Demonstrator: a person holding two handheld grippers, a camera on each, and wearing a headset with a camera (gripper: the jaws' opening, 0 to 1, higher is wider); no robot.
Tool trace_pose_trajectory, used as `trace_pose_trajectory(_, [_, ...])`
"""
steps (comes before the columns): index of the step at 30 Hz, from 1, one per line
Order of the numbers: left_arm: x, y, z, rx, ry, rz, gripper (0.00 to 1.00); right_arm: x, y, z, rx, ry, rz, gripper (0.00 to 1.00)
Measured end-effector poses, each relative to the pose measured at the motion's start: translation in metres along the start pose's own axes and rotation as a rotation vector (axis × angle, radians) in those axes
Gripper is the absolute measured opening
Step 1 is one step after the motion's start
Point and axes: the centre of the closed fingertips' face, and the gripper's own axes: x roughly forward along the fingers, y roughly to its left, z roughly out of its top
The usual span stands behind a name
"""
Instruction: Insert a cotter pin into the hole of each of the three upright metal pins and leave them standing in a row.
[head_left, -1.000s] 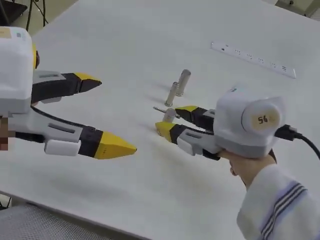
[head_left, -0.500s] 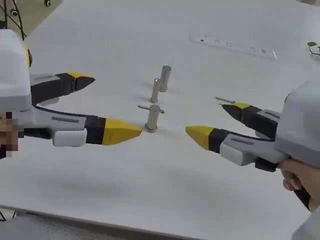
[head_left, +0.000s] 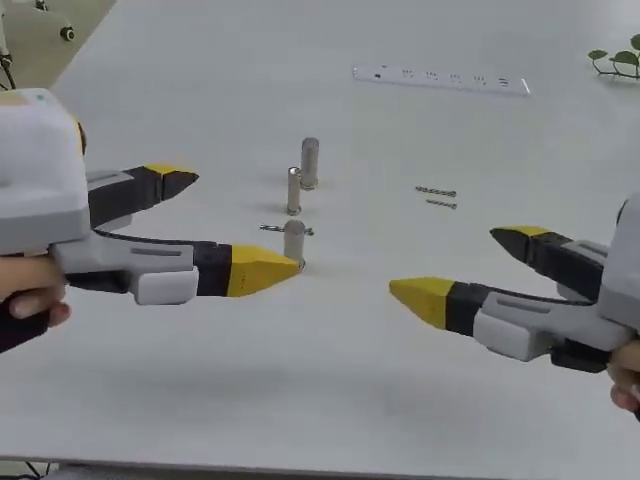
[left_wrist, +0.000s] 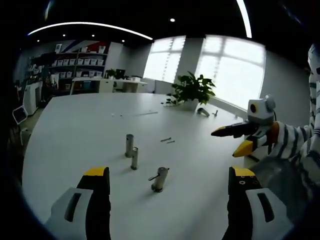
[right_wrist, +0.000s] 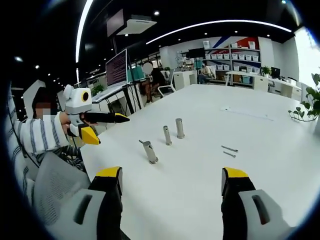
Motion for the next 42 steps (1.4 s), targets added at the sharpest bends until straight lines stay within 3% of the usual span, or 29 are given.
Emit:
trace_pose_trajectory(6, [0.010, 0.006, 0.001, 0.004, 0.028, -0.018, 0.95, -0.014, -0.008, -0.003, 0.031, -0.015, -0.051, 0.89])
trace_pose_trajectory(11, [0.015, 0.011, 0.009, 0.019, 0.013, -0.025, 0.93, -0.022, -0.010, -0.011, 0.084, -0.021, -0.082, 0.96])
trace_pose_trajectory(16, [0.022, 0.020, 0.014, 0.021, 0.026, -0.014, 0.89, -0.029, -0.010, -0.019, 0.099, -0.011, -0.095, 0.97])
trace_pose_trajectory(23, [0.034, 0.035, 0.021, -0.009, 0.028, 0.012, 0.74, -0.034, -0.010, -0.017, 0.163, -0.051, -0.103, 0.97])
trace_pose_trajectory(27, [0.045, 0.041, 0.019, 0.046, 0.085, 0.018, 0.69, -0.034, -0.013, -0.018, 0.175, -0.055, -0.108, 0.97])
trace_pose_trajectory(33, [0.063, 0.051, 0.023, 0.100, 0.103, 0.024, 0.58, -0.035, -0.016, -0.020, 0.182, -0.054, -0.111, 0.96])
trace_pose_trajectory(38, [0.078, 0.056, 0.015, 0.161, 0.176, 0.004, 0.51, -0.037, -0.018, -0.021, 0.189, -0.051, -0.114, 0.94])
trace_pose_trajectory(42, [0.088, 0.058, 0.011, 0.199, 0.205, 0.004, 0.49, -0.037, -0.019, -0.022, 0.187, -0.047, -0.114, 0.94])
